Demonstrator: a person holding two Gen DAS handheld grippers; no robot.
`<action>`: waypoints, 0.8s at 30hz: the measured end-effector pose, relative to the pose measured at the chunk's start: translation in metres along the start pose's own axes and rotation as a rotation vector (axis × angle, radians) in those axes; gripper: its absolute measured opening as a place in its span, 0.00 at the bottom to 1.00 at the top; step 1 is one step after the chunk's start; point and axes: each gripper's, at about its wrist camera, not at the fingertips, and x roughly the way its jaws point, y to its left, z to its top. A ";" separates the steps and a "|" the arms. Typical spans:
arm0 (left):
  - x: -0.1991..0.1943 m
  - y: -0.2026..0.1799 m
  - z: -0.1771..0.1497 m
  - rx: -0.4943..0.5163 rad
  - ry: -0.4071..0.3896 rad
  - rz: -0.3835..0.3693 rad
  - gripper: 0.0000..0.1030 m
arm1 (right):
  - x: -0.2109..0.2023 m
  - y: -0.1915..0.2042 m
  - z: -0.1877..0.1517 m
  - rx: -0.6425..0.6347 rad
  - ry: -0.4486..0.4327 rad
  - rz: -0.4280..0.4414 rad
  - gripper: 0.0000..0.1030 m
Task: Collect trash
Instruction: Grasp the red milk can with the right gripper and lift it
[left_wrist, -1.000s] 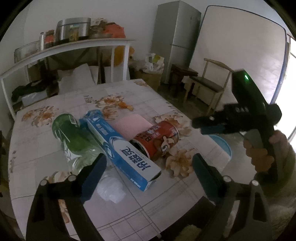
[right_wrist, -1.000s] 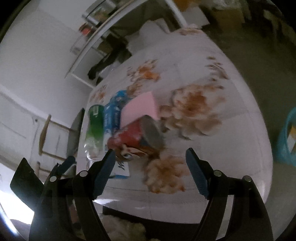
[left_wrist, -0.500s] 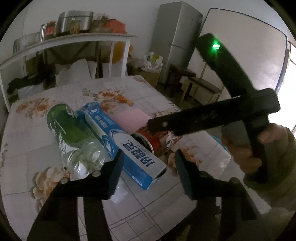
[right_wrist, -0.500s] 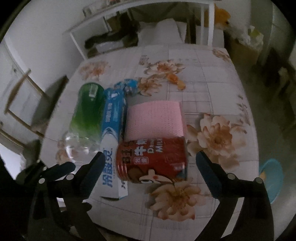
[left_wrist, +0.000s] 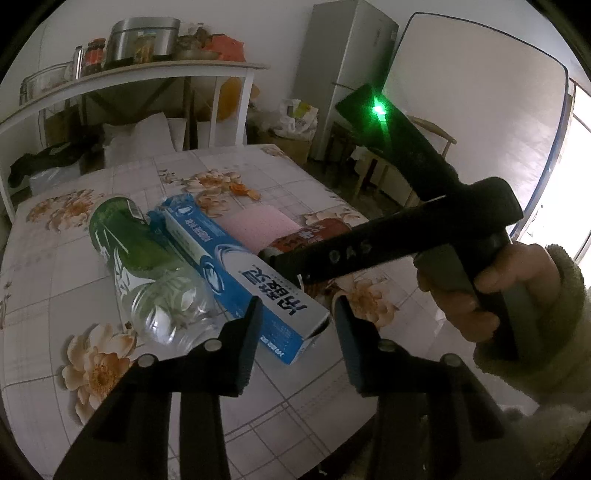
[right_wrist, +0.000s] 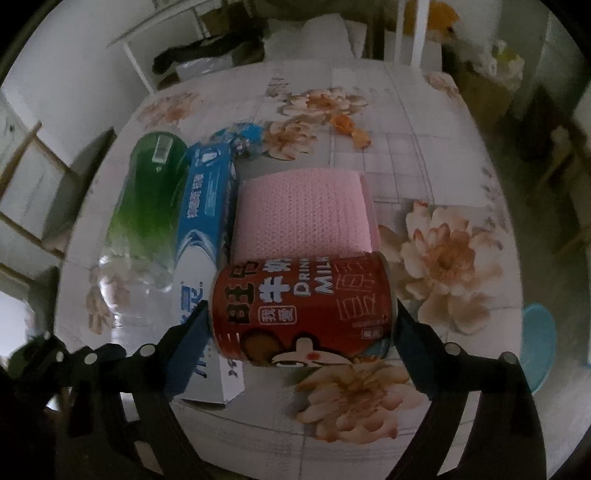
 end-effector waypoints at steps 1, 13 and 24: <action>0.000 0.000 0.000 0.001 -0.001 -0.001 0.38 | -0.001 -0.005 -0.001 0.027 -0.004 0.029 0.85; 0.001 -0.008 0.005 0.010 -0.002 -0.017 0.38 | 0.012 -0.111 -0.033 0.579 0.050 0.670 0.85; 0.009 -0.023 0.012 0.042 0.014 -0.027 0.38 | 0.015 -0.137 -0.059 0.694 0.062 0.784 0.86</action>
